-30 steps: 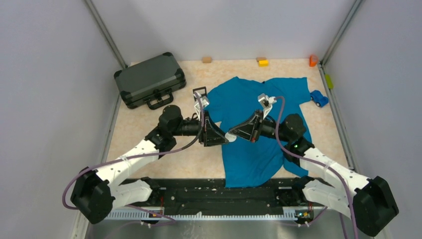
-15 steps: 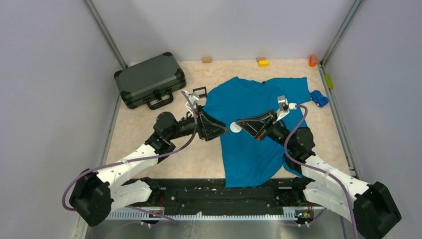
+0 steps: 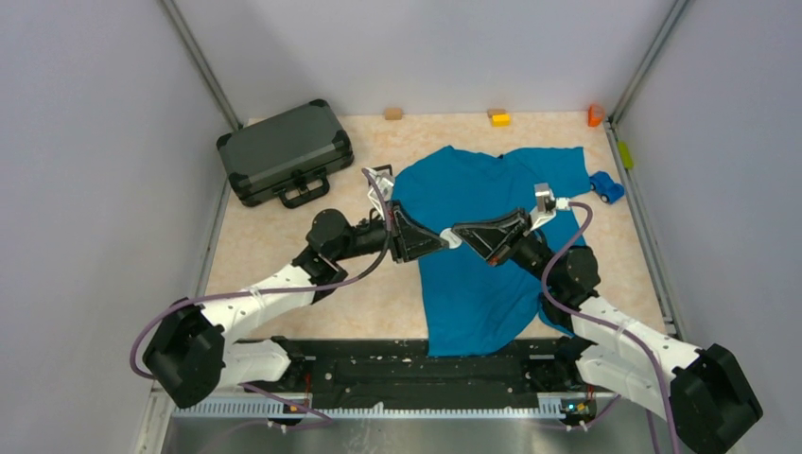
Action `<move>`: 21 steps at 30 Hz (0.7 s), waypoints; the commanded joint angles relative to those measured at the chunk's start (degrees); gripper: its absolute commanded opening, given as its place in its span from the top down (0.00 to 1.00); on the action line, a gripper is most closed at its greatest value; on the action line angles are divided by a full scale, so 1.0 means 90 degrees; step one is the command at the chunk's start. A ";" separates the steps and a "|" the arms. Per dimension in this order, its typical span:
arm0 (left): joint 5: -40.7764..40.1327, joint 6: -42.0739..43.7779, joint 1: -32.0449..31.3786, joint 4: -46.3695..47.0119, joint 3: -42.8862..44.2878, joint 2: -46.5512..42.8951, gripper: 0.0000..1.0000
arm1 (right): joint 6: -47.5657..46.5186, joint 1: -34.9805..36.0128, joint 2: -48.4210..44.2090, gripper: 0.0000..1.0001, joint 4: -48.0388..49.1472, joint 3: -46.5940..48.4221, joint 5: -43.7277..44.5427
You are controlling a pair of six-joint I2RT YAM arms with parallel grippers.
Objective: Pin the brooch onto the clothing
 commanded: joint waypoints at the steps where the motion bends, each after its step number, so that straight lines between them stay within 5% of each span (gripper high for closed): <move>1: -0.0013 -0.0078 -0.0049 0.0550 0.0291 0.0107 0.80 | 0.0048 -0.0035 0.0007 1.00 0.0361 -0.0010 0.0021; 4: 0.0002 -0.0063 -0.0058 0.0568 0.0284 0.0150 1.00 | -0.0011 -0.0035 0.0026 1.00 0.0181 0.0051 -0.0061; 6: 0.0002 0.0012 -0.0050 0.0504 0.0281 0.0141 1.00 | -0.0222 -0.0037 0.0010 1.00 -0.0306 0.0266 -0.0283; 13: 0.0044 0.0377 -0.0053 0.0050 0.0161 -0.0062 1.00 | -0.0690 -0.0089 -0.0258 0.51 -0.1781 0.0742 -0.0733; 21: 0.0209 0.0226 -0.0050 0.0264 0.0191 -0.0108 1.00 | -0.0359 -0.0194 -0.0506 0.46 -0.1529 0.0410 -0.0817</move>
